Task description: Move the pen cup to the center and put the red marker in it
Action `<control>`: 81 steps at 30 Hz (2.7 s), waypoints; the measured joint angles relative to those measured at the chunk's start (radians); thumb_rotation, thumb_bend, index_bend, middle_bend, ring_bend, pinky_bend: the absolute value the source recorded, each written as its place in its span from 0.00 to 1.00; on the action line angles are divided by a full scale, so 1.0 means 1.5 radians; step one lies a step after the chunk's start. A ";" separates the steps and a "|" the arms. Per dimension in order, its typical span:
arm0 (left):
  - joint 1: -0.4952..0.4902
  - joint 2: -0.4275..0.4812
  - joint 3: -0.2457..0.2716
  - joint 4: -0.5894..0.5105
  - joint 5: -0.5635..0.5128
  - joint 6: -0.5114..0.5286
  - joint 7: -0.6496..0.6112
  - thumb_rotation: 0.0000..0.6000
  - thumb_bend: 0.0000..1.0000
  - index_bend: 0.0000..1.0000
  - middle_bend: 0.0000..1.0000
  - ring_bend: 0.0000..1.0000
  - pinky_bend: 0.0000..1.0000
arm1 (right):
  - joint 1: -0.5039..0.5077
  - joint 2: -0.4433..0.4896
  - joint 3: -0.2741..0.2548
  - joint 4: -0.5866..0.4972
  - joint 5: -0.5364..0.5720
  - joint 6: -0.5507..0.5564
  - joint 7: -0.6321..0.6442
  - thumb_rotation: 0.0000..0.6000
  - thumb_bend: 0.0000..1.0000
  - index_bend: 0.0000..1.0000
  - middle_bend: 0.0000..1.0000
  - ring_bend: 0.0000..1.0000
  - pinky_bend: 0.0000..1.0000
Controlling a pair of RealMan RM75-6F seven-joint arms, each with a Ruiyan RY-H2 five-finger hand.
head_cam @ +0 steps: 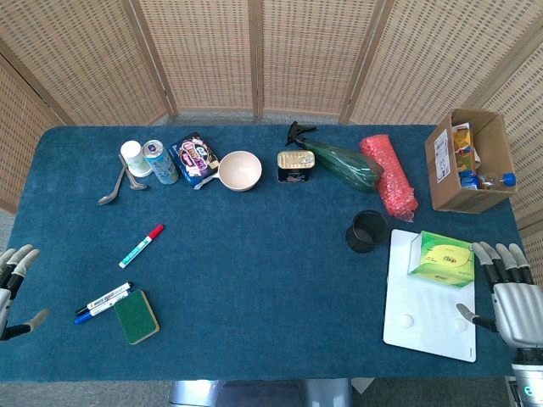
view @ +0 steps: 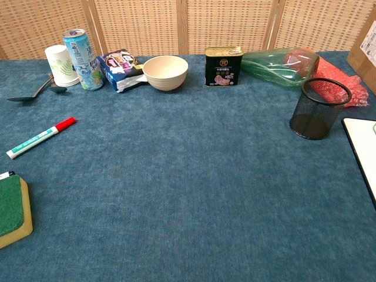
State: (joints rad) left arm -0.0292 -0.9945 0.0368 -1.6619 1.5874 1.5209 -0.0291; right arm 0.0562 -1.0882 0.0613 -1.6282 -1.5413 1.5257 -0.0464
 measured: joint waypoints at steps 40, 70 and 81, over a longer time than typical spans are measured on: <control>0.008 0.027 0.005 -0.008 0.023 0.020 -0.055 1.00 0.26 0.04 0.00 0.00 0.00 | 0.227 0.002 0.064 -0.107 0.101 -0.324 -0.122 1.00 0.00 0.00 0.00 0.00 0.12; -0.002 0.034 -0.001 -0.009 -0.004 -0.011 -0.067 1.00 0.26 0.04 0.00 0.00 0.00 | 0.424 -0.182 0.101 0.114 0.342 -0.464 -0.234 1.00 0.00 0.08 0.18 0.15 0.25; -0.003 0.032 -0.001 -0.010 -0.003 -0.012 -0.063 1.00 0.26 0.04 0.00 0.00 0.00 | 0.408 -0.207 0.075 0.176 0.245 -0.437 -0.127 1.00 0.00 0.46 0.46 0.38 0.33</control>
State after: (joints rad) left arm -0.0332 -0.9463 0.0358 -1.6762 1.5837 1.5031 -0.1244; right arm 0.6681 -1.3983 0.1732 -1.3647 -1.1738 0.8694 -0.2363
